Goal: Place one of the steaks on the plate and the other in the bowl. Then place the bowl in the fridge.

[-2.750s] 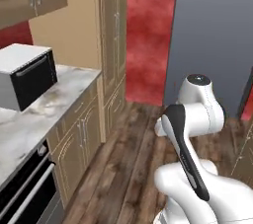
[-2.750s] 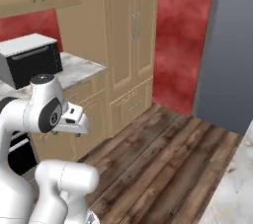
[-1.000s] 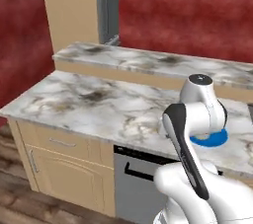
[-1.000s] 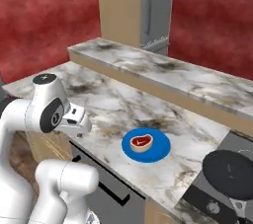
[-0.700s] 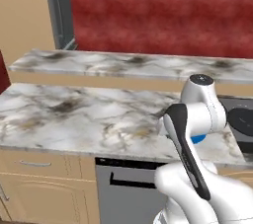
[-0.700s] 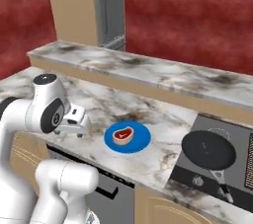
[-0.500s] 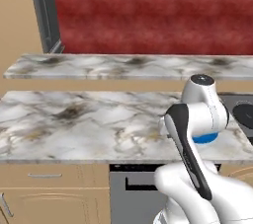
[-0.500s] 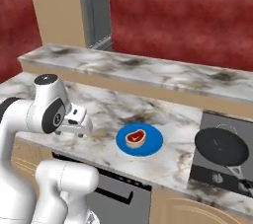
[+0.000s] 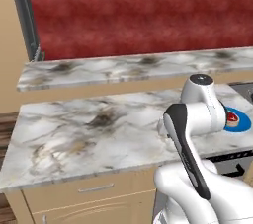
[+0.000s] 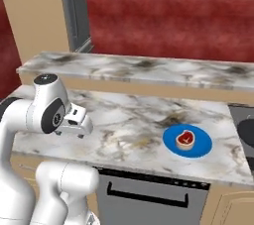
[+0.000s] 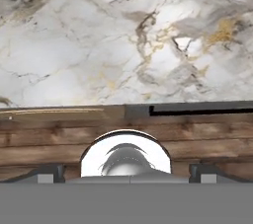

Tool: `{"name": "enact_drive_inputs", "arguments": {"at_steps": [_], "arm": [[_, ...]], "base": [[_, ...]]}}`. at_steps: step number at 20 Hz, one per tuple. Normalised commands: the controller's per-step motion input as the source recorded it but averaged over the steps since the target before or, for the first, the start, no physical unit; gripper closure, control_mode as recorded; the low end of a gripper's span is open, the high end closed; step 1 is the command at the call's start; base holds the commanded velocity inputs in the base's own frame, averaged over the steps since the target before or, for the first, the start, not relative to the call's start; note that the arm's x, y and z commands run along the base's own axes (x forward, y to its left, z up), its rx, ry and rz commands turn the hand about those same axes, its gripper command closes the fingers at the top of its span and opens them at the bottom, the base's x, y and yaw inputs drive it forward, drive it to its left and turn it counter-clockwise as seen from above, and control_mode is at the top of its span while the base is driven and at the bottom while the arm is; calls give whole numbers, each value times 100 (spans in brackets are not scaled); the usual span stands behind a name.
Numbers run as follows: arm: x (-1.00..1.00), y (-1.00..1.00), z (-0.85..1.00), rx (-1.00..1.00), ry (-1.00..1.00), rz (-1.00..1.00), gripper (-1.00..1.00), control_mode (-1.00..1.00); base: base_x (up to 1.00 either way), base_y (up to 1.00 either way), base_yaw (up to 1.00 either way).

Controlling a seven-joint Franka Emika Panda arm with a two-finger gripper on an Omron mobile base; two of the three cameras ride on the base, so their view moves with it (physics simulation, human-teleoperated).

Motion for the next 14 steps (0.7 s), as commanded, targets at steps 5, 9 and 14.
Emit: {"name": "enact_drive_inputs", "arguments": {"at_steps": [5,9,14], "arm": [[0,0,0,0,0,0,-100,100],[0,0,0,0,0,0,-100,100],[0,0,0,0,0,0,-100,100]], "base": [[-32,100,-35],[-52,100,-24],[-57,100,-9]]}}
